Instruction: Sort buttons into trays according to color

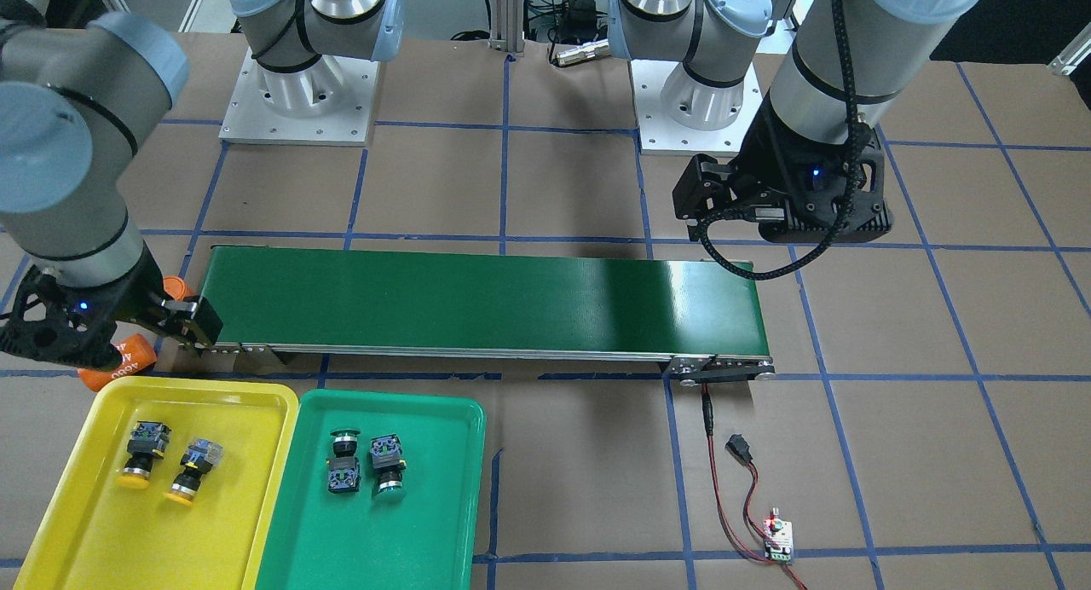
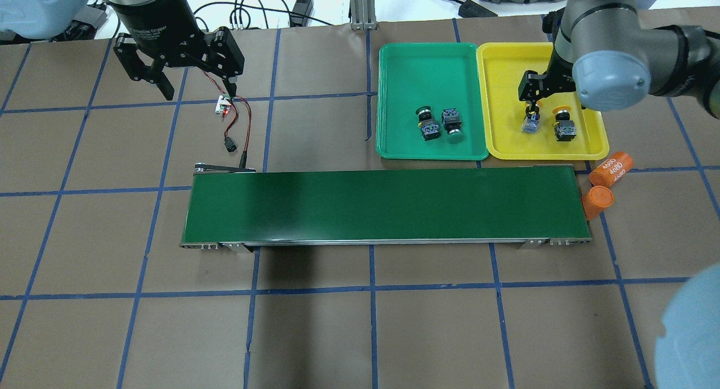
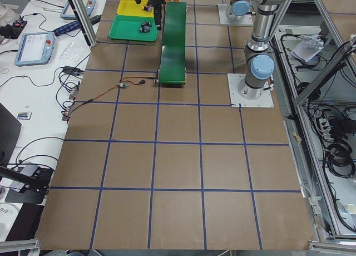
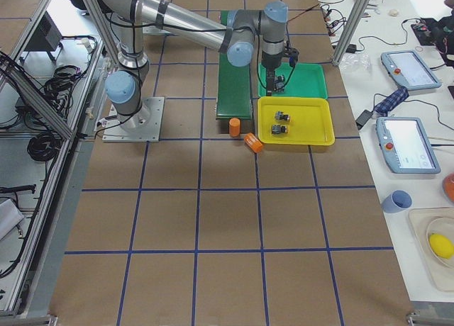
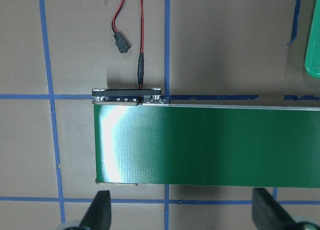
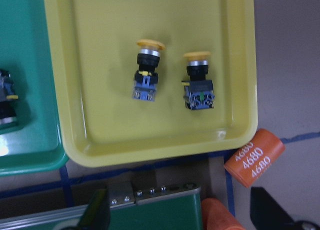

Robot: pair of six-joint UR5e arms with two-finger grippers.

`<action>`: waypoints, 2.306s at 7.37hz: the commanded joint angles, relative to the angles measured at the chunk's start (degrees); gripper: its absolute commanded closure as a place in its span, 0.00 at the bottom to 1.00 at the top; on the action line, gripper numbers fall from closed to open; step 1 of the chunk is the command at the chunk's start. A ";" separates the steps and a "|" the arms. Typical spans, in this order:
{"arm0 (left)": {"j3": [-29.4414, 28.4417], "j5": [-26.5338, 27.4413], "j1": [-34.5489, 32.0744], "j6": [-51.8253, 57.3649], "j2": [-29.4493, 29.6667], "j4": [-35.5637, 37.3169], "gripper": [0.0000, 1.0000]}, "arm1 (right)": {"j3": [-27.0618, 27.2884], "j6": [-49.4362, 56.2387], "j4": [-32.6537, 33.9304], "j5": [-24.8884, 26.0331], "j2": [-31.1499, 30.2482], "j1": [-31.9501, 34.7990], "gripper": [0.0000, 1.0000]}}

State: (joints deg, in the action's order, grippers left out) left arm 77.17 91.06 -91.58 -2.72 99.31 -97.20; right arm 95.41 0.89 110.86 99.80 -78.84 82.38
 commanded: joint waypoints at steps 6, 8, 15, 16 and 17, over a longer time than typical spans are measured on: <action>-0.18 -0.35 0.00 -0.18 0.18 0.00 0.00 | 0.65 -0.37 -27.34 -6.46 -20.57 1.47 0.00; -0.18 -0.35 0.00 -0.18 0.18 0.00 0.00 | 0.65 -0.28 -27.89 -8.48 -20.05 1.99 0.00; -0.18 -0.35 0.00 -0.18 0.27 0.00 0.00 | 2.15 -5.73 -27.02 -7.70 -18.81 8.06 0.00; -0.18 -0.35 0.00 -0.18 0.27 0.00 0.00 | 2.15 -5.64 -27.01 -7.61 -19.07 8.06 0.00; -0.18 -0.35 0.00 -0.18 0.27 0.00 0.00 | 1.97 -5.64 -27.19 -7.78 -19.07 7.80 0.00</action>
State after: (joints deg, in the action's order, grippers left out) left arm 76.99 90.70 -91.58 -2.90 99.58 -97.21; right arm 97.48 -4.77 83.78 92.10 -97.82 90.37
